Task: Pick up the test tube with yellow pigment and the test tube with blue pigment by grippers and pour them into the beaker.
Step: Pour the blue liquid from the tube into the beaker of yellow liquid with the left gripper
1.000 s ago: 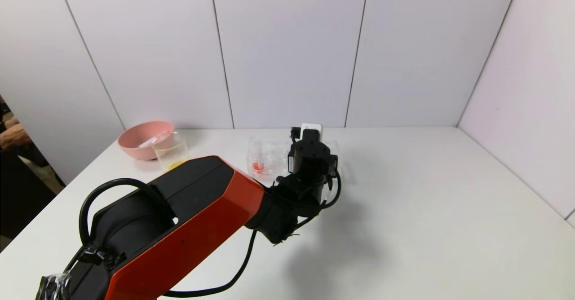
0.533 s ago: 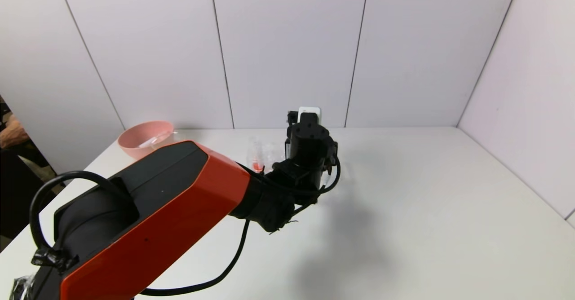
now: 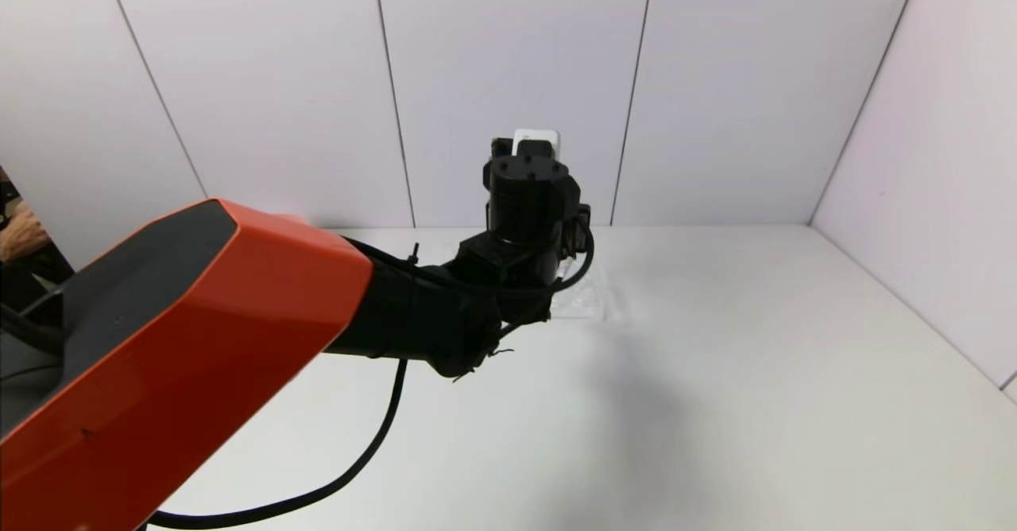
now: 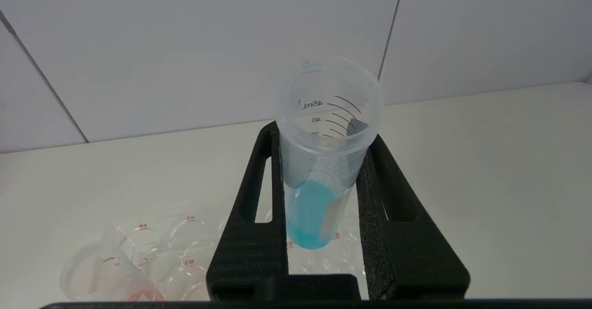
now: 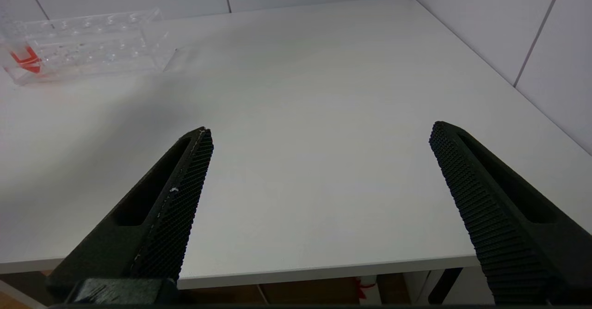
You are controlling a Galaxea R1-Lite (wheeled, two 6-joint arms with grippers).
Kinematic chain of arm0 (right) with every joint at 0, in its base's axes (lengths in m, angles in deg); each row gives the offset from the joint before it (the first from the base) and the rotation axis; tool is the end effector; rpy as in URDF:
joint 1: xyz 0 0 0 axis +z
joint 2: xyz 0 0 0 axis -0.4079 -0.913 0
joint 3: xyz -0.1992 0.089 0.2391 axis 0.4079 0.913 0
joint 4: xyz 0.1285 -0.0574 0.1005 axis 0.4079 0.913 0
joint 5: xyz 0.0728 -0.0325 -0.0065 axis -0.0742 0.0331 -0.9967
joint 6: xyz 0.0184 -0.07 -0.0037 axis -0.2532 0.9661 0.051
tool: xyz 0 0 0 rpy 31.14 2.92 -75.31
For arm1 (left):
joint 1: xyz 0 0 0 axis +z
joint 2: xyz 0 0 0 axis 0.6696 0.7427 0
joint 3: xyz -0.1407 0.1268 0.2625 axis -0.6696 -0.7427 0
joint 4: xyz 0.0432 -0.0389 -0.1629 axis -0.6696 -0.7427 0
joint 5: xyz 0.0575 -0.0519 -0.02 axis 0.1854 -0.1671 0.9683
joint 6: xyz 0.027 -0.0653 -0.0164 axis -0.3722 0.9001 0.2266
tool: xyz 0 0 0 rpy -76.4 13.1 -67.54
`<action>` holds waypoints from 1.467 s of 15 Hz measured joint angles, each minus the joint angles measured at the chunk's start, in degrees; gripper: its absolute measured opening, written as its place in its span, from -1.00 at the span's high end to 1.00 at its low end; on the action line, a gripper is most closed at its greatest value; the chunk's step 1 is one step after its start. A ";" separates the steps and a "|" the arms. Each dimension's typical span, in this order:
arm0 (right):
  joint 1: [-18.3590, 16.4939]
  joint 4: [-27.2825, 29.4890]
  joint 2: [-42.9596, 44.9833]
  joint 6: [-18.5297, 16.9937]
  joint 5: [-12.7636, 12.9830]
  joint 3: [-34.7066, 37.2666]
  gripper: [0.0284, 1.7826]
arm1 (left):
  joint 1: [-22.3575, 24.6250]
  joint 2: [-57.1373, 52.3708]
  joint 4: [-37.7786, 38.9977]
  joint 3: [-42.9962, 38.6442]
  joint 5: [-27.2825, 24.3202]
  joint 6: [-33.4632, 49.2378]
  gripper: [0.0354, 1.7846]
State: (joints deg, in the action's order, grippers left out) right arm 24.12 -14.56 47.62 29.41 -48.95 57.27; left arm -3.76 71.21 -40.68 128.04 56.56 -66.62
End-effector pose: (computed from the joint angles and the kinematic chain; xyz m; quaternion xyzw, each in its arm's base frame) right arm -0.0157 -0.0027 0.0761 0.0468 -0.0030 -0.0186 0.9987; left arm 0.3740 -0.3299 0.2276 -0.0405 -0.0076 -0.1224 0.9916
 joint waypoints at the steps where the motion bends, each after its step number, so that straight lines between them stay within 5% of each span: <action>1: 0.00 0.00 0.00 0.00 0.00 0.00 -0.92 | -0.32 -1.24 -1.16 0.00 -0.07 -0.02 0.53; 7: 0.02 0.02 0.00 0.00 0.00 0.00 -0.92 | 1.79 -10.68 -10.59 -1.51 -1.76 0.00 0.53; 12: 0.00 0.00 0.00 0.00 0.00 0.00 -0.92 | 13.49 -19.14 -17.94 -5.90 -11.68 0.52 0.53; 22: 0.02 0.00 0.00 0.00 0.00 0.00 -0.92 | 38.32 -24.84 -17.64 -14.06 -27.06 0.55 0.53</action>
State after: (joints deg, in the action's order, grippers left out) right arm 24.15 -14.56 47.62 29.41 -48.95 57.27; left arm 34.55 46.37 -58.32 113.99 29.50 -66.07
